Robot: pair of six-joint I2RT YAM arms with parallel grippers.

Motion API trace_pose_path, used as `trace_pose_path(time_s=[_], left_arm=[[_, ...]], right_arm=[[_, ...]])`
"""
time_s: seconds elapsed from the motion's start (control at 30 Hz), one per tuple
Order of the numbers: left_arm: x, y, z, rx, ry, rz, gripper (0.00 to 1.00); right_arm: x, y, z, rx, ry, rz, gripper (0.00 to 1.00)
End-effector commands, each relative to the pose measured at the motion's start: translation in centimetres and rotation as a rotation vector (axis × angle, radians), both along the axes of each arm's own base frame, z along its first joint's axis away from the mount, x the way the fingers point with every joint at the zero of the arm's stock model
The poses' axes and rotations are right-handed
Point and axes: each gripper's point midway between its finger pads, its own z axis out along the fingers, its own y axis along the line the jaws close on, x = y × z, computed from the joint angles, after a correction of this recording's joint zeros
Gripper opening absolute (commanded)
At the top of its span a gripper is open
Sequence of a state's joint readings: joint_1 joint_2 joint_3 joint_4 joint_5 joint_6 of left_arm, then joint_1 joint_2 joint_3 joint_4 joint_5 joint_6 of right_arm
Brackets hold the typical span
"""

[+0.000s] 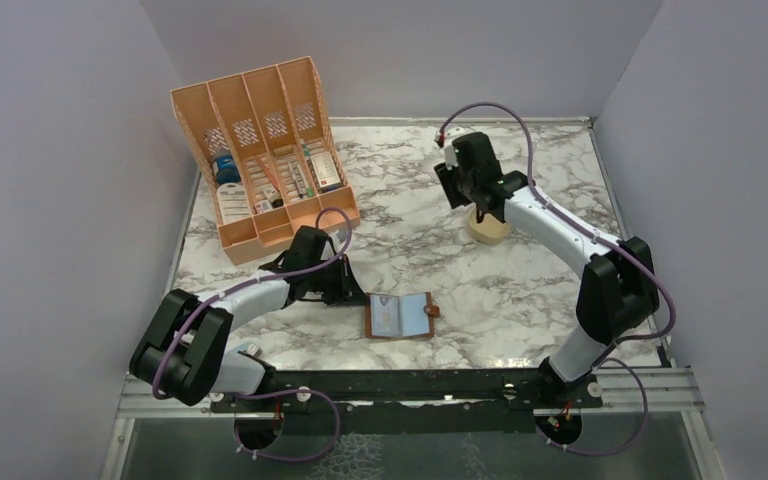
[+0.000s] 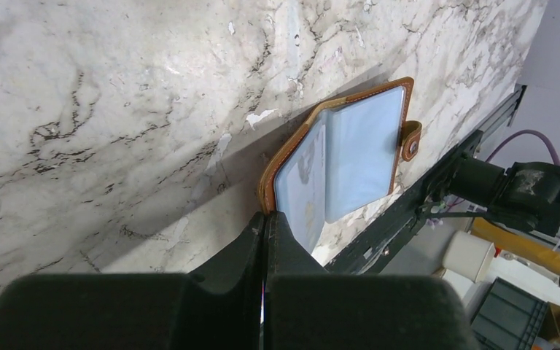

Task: Put the credit cards into the card holder
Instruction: Pick up the credit card from the storage box.

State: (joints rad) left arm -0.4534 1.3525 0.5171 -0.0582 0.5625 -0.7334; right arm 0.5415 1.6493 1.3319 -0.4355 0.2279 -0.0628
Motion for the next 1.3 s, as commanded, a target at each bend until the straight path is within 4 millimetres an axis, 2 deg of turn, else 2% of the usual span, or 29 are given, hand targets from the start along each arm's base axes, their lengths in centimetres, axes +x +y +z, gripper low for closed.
trace_pose_path(time_s=[0.0, 0.17, 0.3, 0.5, 0.67, 0.93, 1.07, 1.27], left_arm=[[-0.1, -0.7, 1.6, -0.044, -0.031, -0.051, 0.00], [-0.1, -0.7, 1.6, -0.046, -0.030, -0.051, 0.00], [-0.1, -0.8, 1.6, -0.047, -0.033, -0.051, 0.00], [-0.3, -0.7, 1.7, -0.049, -0.033, -0.053, 0.00], [-0.3, -0.8, 1.9, -0.059, -0.036, -0.056, 0.00], [-0.2, -0.8, 1.7, -0.062, -0.039, -0.053, 0.00], [-0.2, -0.8, 1.7, -0.065, -0.042, -0.053, 0.00], [-0.1, -0.9, 1.9, -0.068, -0.046, -0.052, 0.00]], right_arm=[[2.6, -5.5, -0.9, -0.157, 0.015, -0.049, 0.46], [4.8, -8.4, -1.7, -0.213, 0.035, -0.054, 0.49], [5.6, -9.9, -2.5, -0.313, 0.033, -0.028, 0.50], [5.9, -11.6, -4.1, -0.417, 0.055, -0.002, 0.48], [5.7, -11.9, -5.7, -0.445, 0.082, 0.021, 0.47], [5.4, -14.5, -7.7, -0.575, 0.100, -0.046, 0.48], [5.6, -14.9, -7.8, -0.591, 0.089, -0.064, 0.46], [6.1, -15.4, -6.9, -0.609, 0.066, -0.113, 0.39]])
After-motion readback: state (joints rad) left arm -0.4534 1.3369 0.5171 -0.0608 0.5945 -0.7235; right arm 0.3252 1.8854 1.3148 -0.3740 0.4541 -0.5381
